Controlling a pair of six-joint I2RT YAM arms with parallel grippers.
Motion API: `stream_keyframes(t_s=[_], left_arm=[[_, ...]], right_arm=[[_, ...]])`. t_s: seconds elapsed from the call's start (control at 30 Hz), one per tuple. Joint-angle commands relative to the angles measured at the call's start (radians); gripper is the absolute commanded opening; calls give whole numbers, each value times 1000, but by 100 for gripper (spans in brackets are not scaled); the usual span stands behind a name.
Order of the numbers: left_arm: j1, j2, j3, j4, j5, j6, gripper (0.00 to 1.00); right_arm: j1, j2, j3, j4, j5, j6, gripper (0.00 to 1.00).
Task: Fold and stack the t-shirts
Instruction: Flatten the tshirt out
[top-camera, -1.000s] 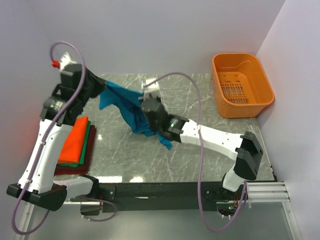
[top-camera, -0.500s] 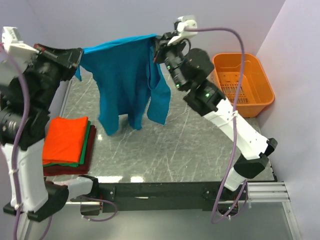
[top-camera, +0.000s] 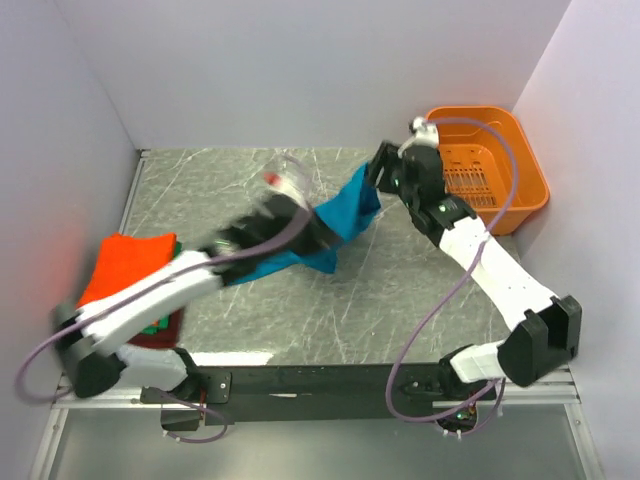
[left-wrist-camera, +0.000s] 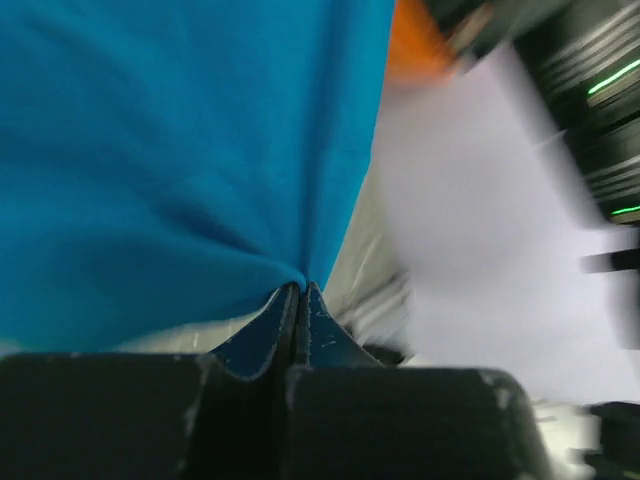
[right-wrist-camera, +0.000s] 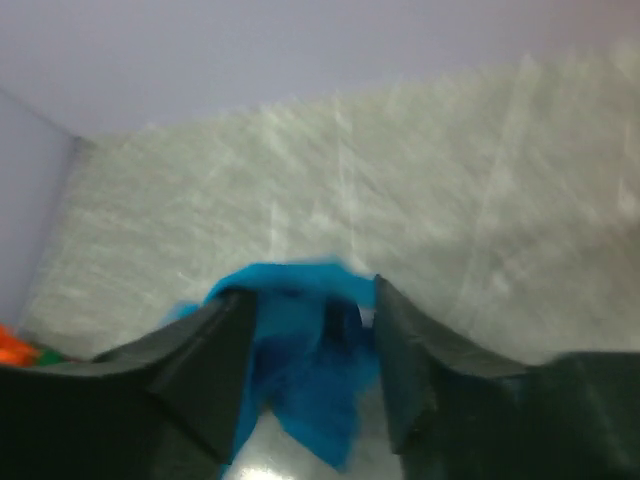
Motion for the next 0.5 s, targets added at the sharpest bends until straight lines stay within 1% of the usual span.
stream_keyframes(t_s=[0.0,0.07,0.1,0.13,0.17,0.2,0.27,0.3,0.33,0.37,0.4,0.43,0.47], left_arm=[[-144,143,-66,212,-38,-81,3],[-187,240,-45,242,-12,-89,3],[-197,322,-36,266,7,-90,8],[-202,355,-27,283,24,-92,15],[-205,380,-20,297,36,-93,24],[-204,409,-20,315,36,-96,40],[-196,417,-11,302,19,-90,51],[-190,406,-7,282,-2,-87,60],[-182,394,-8,242,-27,-86,65],[-153,381,-16,219,-59,-89,66],[-133,360,-22,193,-73,-95,70],[-113,348,-29,118,-88,-110,72],[-75,335,-36,81,-138,-118,73]], right_arm=[[-2,-135,-113,-85,62,112,70],[-3,-215,-179,-128,96,142,78],[-3,-244,-237,-142,106,154,81],[-3,-297,-265,-166,117,175,82],[-3,-321,-291,-175,120,183,82],[-3,-344,-333,-194,135,194,83],[-5,-406,-380,-231,128,217,83],[-3,-426,-440,-226,110,221,83],[-3,-460,-471,-225,93,246,83],[-2,-474,-503,-212,30,252,83],[-2,-486,-572,-194,5,258,82],[3,-503,-601,-177,-13,281,80],[11,-509,-664,-162,-42,292,78]])
